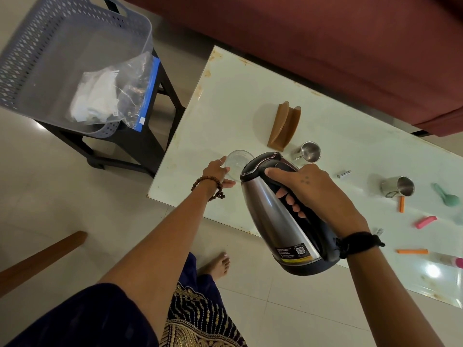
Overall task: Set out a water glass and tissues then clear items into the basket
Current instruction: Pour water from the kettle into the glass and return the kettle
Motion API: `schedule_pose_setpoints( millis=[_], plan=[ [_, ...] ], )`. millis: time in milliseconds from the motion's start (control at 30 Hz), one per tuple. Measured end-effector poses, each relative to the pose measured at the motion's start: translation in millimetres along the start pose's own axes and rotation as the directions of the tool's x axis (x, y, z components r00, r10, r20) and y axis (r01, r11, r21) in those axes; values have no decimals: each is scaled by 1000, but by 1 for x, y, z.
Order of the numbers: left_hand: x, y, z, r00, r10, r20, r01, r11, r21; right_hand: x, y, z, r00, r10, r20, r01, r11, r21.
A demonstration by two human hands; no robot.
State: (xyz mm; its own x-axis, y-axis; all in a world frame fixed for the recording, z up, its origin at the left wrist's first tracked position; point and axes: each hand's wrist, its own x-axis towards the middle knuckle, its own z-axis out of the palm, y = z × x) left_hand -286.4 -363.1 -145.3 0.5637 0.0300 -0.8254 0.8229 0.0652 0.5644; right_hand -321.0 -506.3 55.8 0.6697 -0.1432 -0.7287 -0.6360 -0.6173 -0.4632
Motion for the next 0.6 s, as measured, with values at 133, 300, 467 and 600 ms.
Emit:
schedule_pose_setpoints(
  millis=[133, 300, 467, 600],
  plan=[
    [0, 0, 0, 1000, 2, -2, -1, 1000, 14, -1, 1, 1, 1000, 4, -2, -4, 1000, 14],
    [-2, 0, 0, 1000, -6, -2, 6, 999, 32, 0, 1, 1, 1000, -4, 2, 4, 1000, 3],
    [-5, 2, 0, 1000, -3, 2, 3, 997, 78, 1, -1, 1, 1000, -6, 1, 6, 1000, 10],
    [-6, 4, -1, 1000, 16, -1, -16, 993, 119, 0, 0, 2, 1000, -20, -11, 20, 1000, 7]
  ],
)
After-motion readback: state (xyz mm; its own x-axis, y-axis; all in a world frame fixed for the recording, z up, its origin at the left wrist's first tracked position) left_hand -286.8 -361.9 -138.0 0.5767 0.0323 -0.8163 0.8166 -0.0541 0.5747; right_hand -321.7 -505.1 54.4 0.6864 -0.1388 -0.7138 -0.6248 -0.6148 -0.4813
